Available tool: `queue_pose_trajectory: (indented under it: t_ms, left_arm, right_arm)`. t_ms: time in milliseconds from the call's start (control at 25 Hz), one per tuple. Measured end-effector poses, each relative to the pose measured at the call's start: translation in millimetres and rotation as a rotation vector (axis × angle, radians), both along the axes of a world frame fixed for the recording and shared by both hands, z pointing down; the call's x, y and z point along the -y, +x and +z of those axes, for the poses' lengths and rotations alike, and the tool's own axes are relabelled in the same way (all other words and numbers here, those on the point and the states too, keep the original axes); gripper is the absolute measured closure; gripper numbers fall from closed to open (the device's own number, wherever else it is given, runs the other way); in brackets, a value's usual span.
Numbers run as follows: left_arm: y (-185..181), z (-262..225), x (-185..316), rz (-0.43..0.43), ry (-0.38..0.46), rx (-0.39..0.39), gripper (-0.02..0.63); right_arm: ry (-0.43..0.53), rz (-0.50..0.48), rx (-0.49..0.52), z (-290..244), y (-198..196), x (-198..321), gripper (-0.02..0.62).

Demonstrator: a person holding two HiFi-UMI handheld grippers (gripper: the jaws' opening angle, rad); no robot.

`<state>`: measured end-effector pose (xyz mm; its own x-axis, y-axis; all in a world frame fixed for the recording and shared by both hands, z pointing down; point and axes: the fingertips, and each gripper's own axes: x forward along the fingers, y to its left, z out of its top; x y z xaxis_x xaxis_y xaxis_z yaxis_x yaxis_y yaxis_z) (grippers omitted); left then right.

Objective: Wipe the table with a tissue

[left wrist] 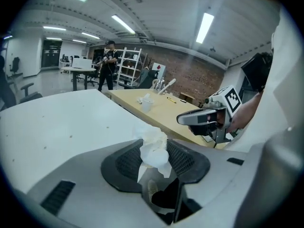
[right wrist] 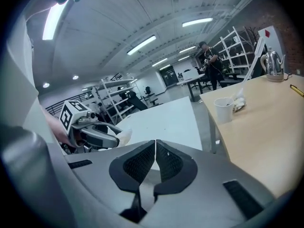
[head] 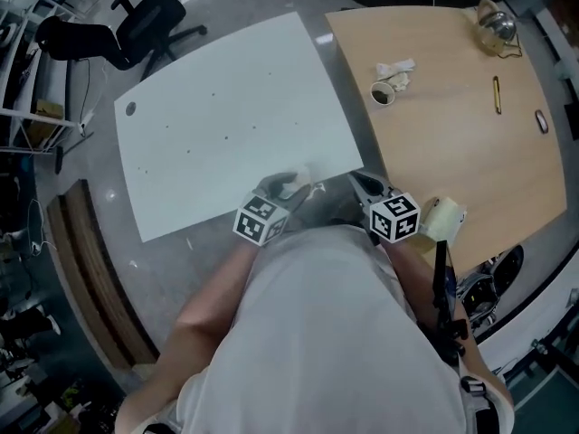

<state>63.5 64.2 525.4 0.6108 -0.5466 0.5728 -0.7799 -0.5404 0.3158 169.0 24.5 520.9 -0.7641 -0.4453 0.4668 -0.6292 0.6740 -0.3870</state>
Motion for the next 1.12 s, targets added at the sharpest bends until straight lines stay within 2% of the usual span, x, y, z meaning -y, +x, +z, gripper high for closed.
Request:
queue_pose_trajectory:
  t_ms: [200, 440, 600, 760, 1120]
  left_arm:
    - [-52.6, -15.1, -26.8, -0.053, 0.025, -0.038, 0.446]
    - [-109.0, 5.1, -43.8, -0.167, 0.029, -0.012, 0.446]
    - [-124.1, 8.0, -53.6, -0.210, 0.040, -0.005, 0.446]
    - [-141.5, 8.2, -55.1, -0.247, 0.053, -0.006, 0.446]
    - [-141.7, 14.1, -31.8, -0.229, 0.043, -0.008, 0.446]
  right_arm:
    - [0.010, -0.024, -0.043, -11.0, -33.2, -7.7, 0.575]
    - [0.069, -0.066, -0.067, -18.8, -70.5, 12.8, 0.575]
    - [0.095, -0.063, -0.080, -28.8, -79.6, 16.4, 0.575]
    - [0.126, -0.101, -0.087, -34.1, -98.4, 16.8, 0.577]
    - [0.195, -0.207, -0.107, -34.6, -122.7, 21.4, 0.577]
